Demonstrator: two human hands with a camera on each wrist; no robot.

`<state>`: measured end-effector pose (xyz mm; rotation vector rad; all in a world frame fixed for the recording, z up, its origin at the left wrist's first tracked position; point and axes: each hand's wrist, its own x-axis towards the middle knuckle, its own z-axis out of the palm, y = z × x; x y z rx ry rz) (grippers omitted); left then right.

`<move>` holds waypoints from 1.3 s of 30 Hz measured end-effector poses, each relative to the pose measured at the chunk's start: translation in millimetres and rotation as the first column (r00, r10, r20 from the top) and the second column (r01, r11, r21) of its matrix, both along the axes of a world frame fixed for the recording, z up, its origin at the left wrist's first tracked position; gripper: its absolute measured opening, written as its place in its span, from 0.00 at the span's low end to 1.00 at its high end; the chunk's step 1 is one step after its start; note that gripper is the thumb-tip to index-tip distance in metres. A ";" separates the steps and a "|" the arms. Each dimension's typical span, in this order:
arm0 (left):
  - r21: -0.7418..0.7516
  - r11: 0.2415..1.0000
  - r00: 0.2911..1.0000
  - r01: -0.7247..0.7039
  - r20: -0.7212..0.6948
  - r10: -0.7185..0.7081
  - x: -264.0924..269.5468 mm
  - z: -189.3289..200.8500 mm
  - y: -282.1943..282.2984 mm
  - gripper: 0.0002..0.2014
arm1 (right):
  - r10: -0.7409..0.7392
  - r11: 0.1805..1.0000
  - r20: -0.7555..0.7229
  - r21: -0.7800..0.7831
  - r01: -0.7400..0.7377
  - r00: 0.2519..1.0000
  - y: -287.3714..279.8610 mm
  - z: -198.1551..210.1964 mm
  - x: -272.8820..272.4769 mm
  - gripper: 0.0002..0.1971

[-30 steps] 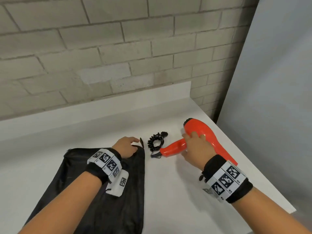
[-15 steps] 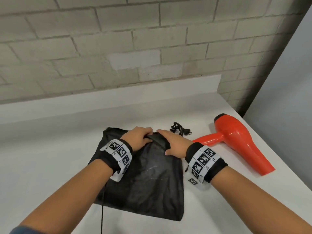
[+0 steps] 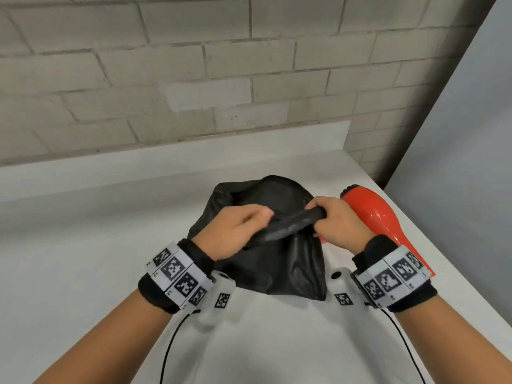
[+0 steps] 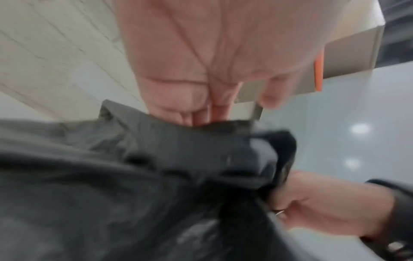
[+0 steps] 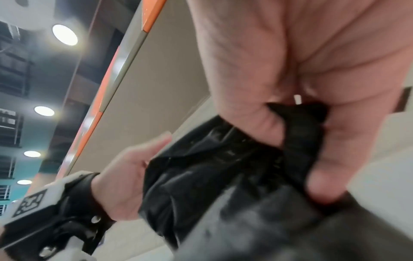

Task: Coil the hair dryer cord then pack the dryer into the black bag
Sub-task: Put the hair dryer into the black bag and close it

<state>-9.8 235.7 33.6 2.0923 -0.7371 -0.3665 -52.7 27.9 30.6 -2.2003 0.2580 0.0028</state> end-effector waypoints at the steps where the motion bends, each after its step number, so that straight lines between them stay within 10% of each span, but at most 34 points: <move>1: -0.007 0.996 0.990 -0.089 0.111 0.089 6.0 -6.0 4.3 0.18 | 0.029 0.999 0.012 0.017 -0.029 1.000 -1.0 0.4 -4.5 0.15; 5: 0.422 0.850 0.867 -0.317 0.493 0.079 24.9 -16.3 15.2 0.18 | 0.091 0.990 0.085 0.098 -0.099 0.992 0.6 1.3 -18.1 0.07; 8: 0.526 0.791 0.892 -0.312 0.448 0.054 38.3 -17.7 18.5 0.17 | 0.023 0.995 0.107 0.097 -0.034 0.994 1.7 -1.7 -20.5 0.25; 13: 0.794 0.590 0.977 -0.148 0.210 -0.038 53.3 -27.2 18.4 0.24 | 0.060 0.998 0.182 0.012 -0.063 0.981 7.2 -1.6 -25.2 0.20; 18: 0.333 0.874 0.933 -0.355 0.190 0.307 51.1 -33.0 15.1 0.26 | 0.014 1.000 0.187 0.010 -0.016 0.982 14.4 0.6 -31.8 0.14; 22: -0.004 0.868 0.787 -0.496 0.421 0.452 37.9 -12.5 9.5 0.17 | -0.004 0.975 0.108 -0.218 0.028 0.994 13.8 -6.6 -31.7 0.08; 25: 0.029 0.918 0.813 -0.395 0.475 0.335 31.5 -11.5 11.3 0.18 | -0.057 0.890 0.014 -0.453 0.057 0.998 10.0 -11.9 -34.4 0.27; 32: 0.282 0.959 0.886 -0.021 0.450 -0.113 19.6 -32.9 31.5 0.20 | -0.254 0.801 -0.014 -0.563 0.202 0.967 -0.5 -1.3 -37.9 0.27; 39: 0.176 0.822 0.830 -0.541 0.267 0.489 40.9 -26.6 33.4 0.15 | 0.232 0.875 -0.203 -0.384 -0.296 0.951 21.0 -6.7 -47.9 0.45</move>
